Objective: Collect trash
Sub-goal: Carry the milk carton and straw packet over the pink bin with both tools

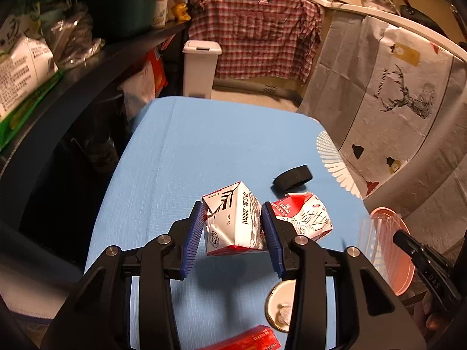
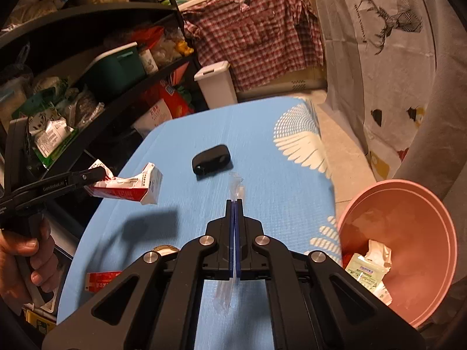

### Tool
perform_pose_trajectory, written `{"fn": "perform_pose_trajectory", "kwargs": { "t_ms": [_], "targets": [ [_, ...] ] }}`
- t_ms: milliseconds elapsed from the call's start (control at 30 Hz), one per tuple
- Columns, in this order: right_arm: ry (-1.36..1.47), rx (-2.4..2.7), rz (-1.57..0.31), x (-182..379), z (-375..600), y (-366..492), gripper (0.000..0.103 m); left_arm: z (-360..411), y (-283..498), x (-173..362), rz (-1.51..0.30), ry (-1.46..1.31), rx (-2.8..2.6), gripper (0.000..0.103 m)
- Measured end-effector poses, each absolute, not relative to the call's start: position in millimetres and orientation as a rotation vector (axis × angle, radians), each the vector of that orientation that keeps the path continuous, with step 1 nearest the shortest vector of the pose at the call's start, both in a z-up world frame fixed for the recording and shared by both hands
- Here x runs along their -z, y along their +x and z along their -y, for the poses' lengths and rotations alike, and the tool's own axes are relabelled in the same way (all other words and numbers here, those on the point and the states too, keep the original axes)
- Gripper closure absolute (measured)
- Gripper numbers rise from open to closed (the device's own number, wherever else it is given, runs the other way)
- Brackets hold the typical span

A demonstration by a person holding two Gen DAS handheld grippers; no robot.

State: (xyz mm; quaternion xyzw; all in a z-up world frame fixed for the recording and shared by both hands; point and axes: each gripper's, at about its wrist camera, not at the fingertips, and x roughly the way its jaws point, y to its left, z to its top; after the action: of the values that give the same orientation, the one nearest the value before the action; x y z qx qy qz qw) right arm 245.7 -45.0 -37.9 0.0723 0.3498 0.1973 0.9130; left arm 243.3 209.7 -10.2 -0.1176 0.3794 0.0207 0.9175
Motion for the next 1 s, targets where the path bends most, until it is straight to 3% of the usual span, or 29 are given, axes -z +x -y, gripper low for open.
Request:
{"fn": "perform_pose_trajectory", "kwargs": {
  "t_ms": [767, 1000],
  "targets": [
    [0.045, -0.443, -0.601, -41, 105, 219, 0.102, -171, 219, -19, -0.710, -0.208, 0.007, 0.063],
    [0.011, -0.395, -0.566, -39, 130, 219, 0.102, -155, 219, -24, -0.696, -0.195, 0.026, 0.063]
  ]
}}
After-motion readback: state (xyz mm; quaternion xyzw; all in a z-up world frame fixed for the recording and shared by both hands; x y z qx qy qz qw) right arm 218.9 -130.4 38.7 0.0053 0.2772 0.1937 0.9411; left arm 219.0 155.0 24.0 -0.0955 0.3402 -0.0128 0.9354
